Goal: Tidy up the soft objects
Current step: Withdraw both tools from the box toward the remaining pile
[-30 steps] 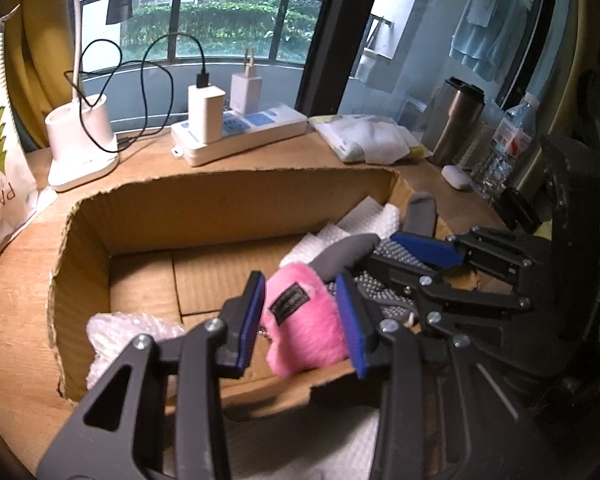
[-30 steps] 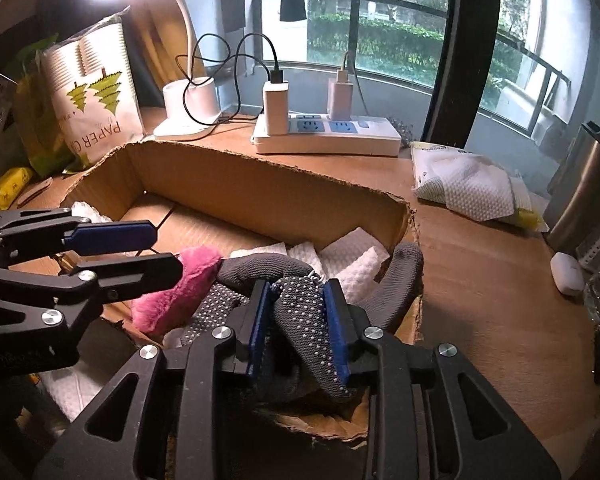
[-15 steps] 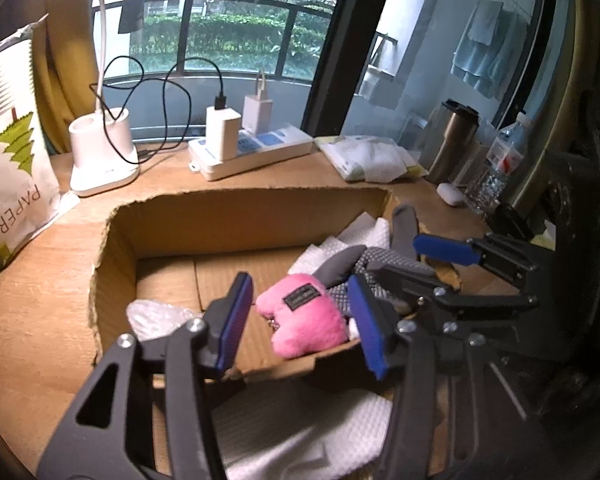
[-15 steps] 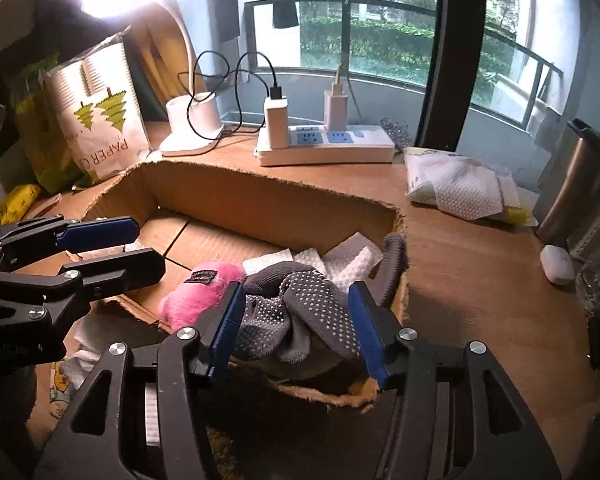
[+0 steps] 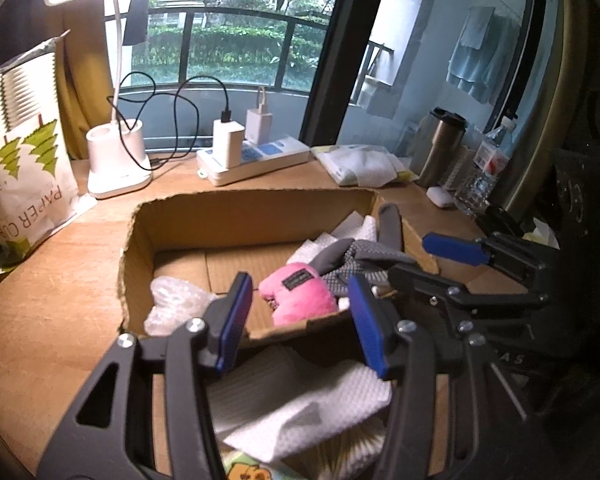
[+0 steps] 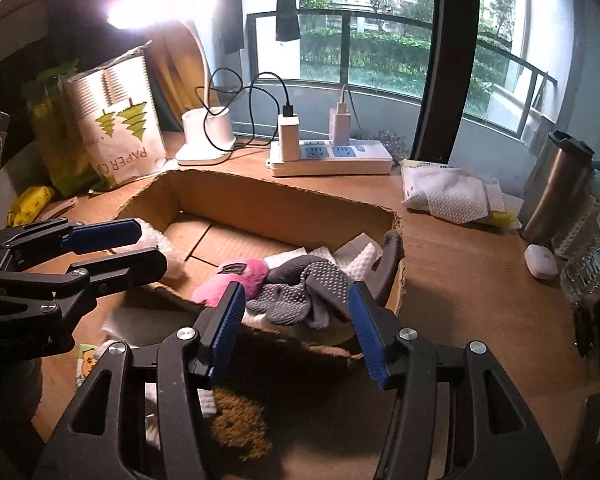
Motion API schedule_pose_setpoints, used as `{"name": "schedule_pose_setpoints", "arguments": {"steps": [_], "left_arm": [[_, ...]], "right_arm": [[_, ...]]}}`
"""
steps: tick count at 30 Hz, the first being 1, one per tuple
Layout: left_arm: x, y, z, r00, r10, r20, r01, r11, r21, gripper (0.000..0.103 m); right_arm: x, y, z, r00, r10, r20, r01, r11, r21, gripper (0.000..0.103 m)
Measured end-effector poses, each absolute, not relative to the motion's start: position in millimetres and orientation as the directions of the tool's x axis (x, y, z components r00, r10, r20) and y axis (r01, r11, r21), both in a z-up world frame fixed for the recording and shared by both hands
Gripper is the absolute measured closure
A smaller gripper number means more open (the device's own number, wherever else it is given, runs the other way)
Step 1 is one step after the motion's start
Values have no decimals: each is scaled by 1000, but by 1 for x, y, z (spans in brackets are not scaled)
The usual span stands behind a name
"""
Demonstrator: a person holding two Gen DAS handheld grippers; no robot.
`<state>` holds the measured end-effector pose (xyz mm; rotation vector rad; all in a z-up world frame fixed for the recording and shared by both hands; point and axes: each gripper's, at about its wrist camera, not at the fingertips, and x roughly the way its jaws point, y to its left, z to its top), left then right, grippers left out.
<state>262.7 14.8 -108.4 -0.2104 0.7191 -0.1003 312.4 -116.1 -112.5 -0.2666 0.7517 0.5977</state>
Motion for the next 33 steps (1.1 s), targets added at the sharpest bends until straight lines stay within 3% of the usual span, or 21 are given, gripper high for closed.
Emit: {"name": "schedule_pose_setpoints", "arguments": {"steps": [23,33], "left_arm": [[207,25,-116,757,-144,-638,-9,973,-230,48],[189,43,-127,754,-133,-643,-40,968,-248,41]], "right_arm": [[263,-113,-118,565,407,-718,-604,797,-23,46],[249,-96,-126,537,415,-734,-629,777,-21,46]]}}
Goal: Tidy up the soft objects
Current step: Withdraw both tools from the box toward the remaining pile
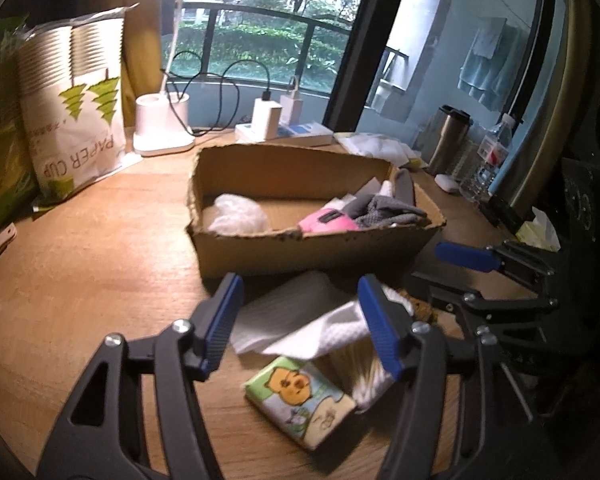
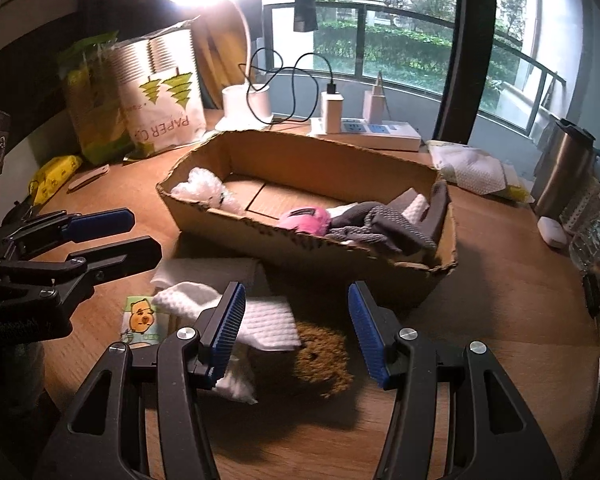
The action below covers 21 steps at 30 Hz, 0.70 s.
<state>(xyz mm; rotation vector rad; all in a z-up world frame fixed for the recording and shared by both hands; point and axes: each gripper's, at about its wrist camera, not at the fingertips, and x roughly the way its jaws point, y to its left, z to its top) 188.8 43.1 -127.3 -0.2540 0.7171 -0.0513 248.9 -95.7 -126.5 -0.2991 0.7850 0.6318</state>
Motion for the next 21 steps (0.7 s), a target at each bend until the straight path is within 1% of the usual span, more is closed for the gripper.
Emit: {"name": "schedule_pose_setpoints", "arguments": {"steps": [11,21], "left_arm": [[179,59,-143,738,-129,-663,-68,963,-262,40],[188,42,-153,709,-162,-687,-29,966,-257,39]], "right_arm": [[245,-92,-142,519,395,-758,-616,788,-10,46],[247,-112,-154,493,396,-775,-588,808,40,46]]}}
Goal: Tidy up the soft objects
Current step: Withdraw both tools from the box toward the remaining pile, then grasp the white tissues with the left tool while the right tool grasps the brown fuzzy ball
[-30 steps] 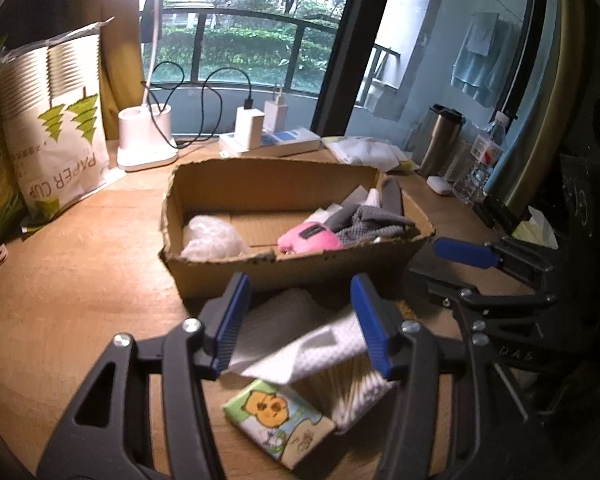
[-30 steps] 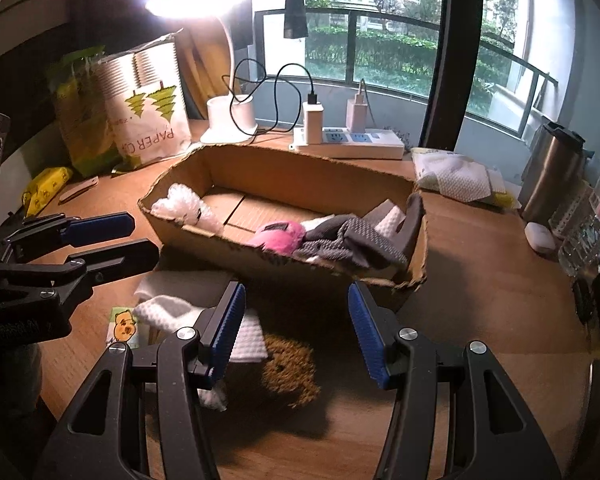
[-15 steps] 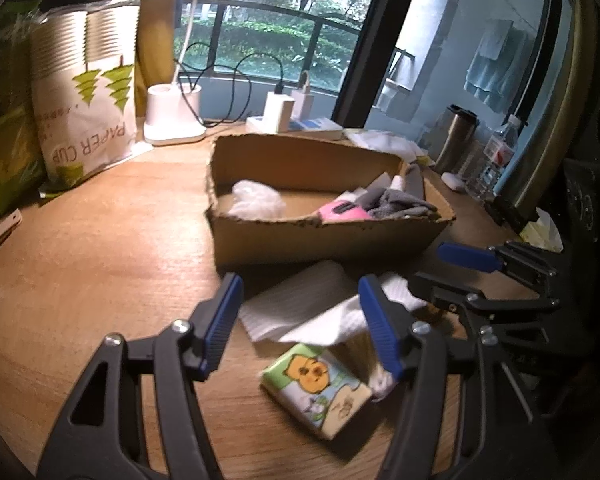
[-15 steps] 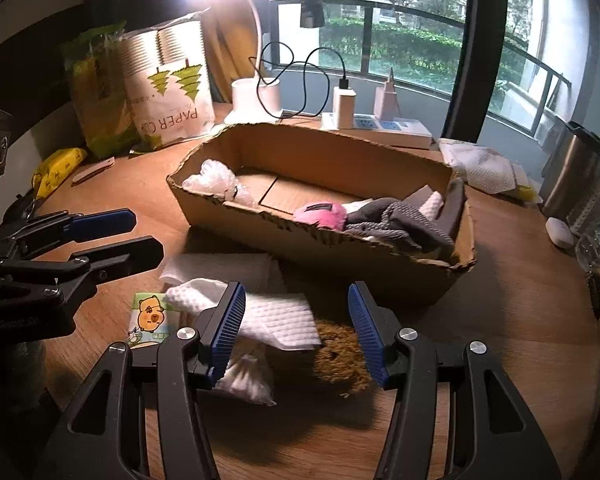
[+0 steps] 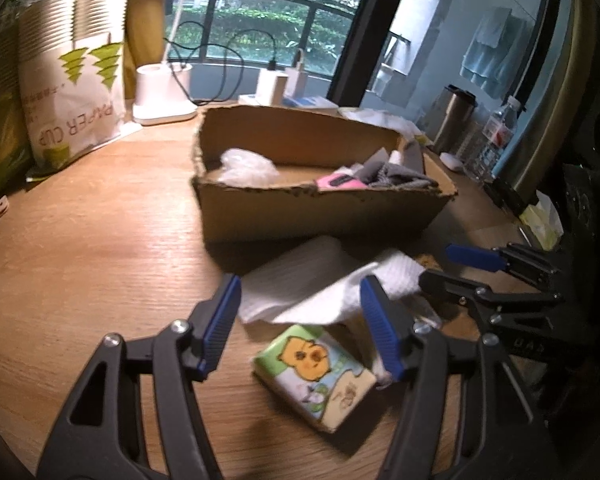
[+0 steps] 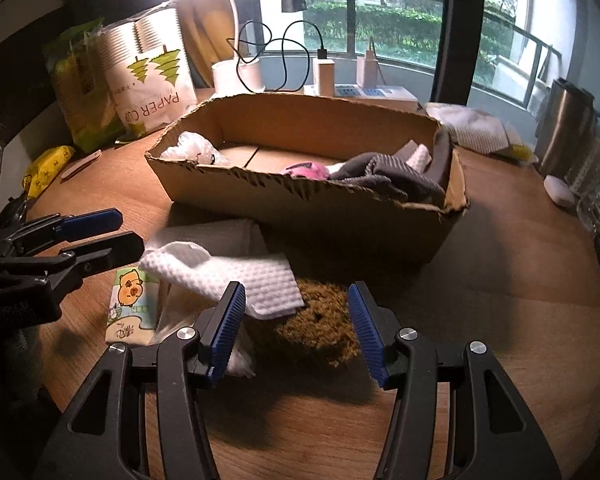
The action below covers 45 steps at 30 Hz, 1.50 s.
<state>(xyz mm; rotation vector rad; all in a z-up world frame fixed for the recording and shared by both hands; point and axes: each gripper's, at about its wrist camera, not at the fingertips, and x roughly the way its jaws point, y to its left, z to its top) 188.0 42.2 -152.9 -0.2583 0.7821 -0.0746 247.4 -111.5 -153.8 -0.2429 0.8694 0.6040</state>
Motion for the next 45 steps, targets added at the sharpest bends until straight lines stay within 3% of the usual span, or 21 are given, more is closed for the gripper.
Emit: {"name": "schedule_pose_setpoints", "arguments": {"steps": [8,22,26,40,42,44,45], "left_arm": [[205,21,-165,664,-177,-727,-9,970,-244,32],[236,24,-179,610,-126,-783,-101,967,-234,32],[244,31,-186,581,-74,-810,-158,967,-201,32],[263,13,-193,559,45,-828,-134,990,-36,29],[264,13,-194,560,43,-827,-126,991,-34,30],[263,13,-193,564,33,-825,-111,993,-37,31],[262,13,-193,568,24,-823,-102,994,-41,37]], "right_arm": [[254,-127,-161,479,417,-773,-575,814,82,46],[263,-134,-178,422,464,-779,-584,796,158,46],[266,-132,-179,414,474,-777,-591,789,166,45],[267,-127,-186,392,494,-776,-602,775,189,41],[267,-127,-186,390,499,-774,-605,772,193,43],[264,-127,-185,385,508,-771,-616,763,196,54],[263,-126,-184,385,510,-769,-622,759,192,57]]}}
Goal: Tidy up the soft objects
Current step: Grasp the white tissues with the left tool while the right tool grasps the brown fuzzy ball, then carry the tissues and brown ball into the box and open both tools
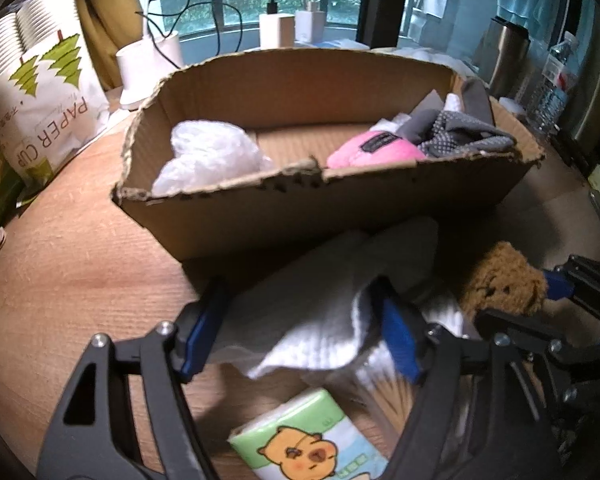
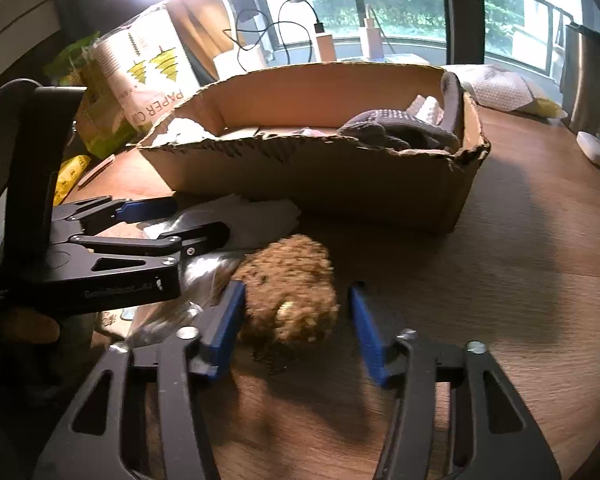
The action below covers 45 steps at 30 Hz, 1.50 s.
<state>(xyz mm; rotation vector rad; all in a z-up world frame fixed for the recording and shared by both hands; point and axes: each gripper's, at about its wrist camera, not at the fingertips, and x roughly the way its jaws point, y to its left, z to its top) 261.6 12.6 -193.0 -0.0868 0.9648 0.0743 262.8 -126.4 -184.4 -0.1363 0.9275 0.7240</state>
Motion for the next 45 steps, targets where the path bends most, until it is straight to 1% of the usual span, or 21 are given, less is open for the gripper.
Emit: {"name": "schedule_pose_setpoints", "arguments": {"steps": [1,2,4,6,7,14,31,45], "left_arm": [[261,11,-192,570,11,-821,-89,995,-48,50],[260,9,-191,574,-9,-819,-71,996,-61,58],[259,3,-190,572,-34,-819,-41,997,-70,78],[257,-2,-190,572,-48,-819,-23,997,-75,84],[256,-3,-189,573,-53,-818,-20,997,-78,86],[241,5,-177,609,-85,-789,-20,992,-123,87],[208,25,-133,709,-118,-695,-18,982,-185,87],[200,51,-98,782,-73,-619,-47,983,-175,87]], "right_arm": [[261,-125,-184,386,510,-769,-626,757,188,60],[260,-124,-183,389,507,-769,-630,756,180,62],[257,-121,-182,394,505,-768,-635,754,170,64],[256,-121,-180,399,504,-766,-637,753,165,66],[255,-121,-178,402,504,-764,-638,753,162,67],[251,-122,-170,428,495,-756,-636,759,137,70],[244,-128,-135,501,494,-711,-634,768,86,70],[245,-121,-111,534,507,-677,-647,760,59,70]]}}
